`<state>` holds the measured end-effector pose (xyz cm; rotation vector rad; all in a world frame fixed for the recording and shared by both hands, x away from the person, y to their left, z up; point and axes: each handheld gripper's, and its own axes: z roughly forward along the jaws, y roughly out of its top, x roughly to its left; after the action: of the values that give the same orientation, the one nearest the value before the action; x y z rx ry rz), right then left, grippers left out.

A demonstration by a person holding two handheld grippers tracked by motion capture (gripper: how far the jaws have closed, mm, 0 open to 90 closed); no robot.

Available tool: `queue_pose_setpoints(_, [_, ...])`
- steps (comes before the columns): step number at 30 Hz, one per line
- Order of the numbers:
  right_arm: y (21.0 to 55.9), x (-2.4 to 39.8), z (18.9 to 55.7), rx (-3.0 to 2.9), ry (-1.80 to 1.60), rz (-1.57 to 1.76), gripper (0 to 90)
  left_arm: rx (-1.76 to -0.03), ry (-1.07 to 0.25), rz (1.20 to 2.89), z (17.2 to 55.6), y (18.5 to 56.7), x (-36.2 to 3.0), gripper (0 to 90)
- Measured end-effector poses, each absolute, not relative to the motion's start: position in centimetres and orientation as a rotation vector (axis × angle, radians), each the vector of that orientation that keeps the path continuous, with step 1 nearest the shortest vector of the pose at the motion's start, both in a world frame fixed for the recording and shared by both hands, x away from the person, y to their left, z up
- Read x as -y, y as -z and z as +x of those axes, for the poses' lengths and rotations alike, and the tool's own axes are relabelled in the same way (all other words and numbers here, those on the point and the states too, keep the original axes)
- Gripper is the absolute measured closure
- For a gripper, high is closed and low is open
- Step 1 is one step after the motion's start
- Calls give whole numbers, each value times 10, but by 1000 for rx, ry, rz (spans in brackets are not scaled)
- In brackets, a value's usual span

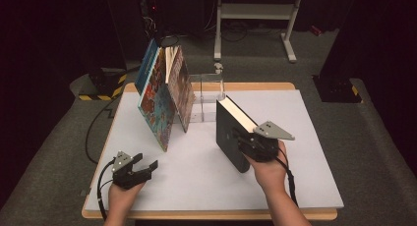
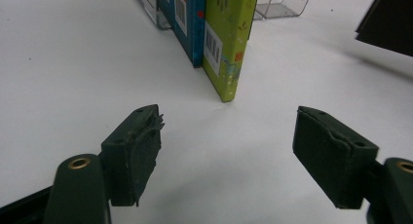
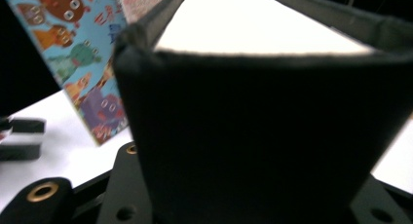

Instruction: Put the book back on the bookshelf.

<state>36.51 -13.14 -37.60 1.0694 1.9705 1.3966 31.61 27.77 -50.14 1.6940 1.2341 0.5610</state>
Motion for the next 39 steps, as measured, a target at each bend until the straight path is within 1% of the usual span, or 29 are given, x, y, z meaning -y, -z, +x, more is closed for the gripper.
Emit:
queue_pose_setpoints(7, [374,100,397,-1917,-1387,1109,539,-1227,-598,1717,315,499,-279,234])
queue_pose_setpoints(15, [373,75,438,-1850,-1353,1138,539,-1199,-579,1715,316,499,-276,233])
queue_pose_setpoints(24, [381,46,485,-1811,-1278,1145,539,-1197,-578,1697,315,496,-277,234])
queue_pose_setpoints(33, [385,33,515,-1769,-1260,1173,539,-1203,-581,1692,315,497,-276,234])
queue_pose_setpoints(39, [394,26,537,-1754,-1251,1221,539,-1202,-587,1685,314,496,-277,235])
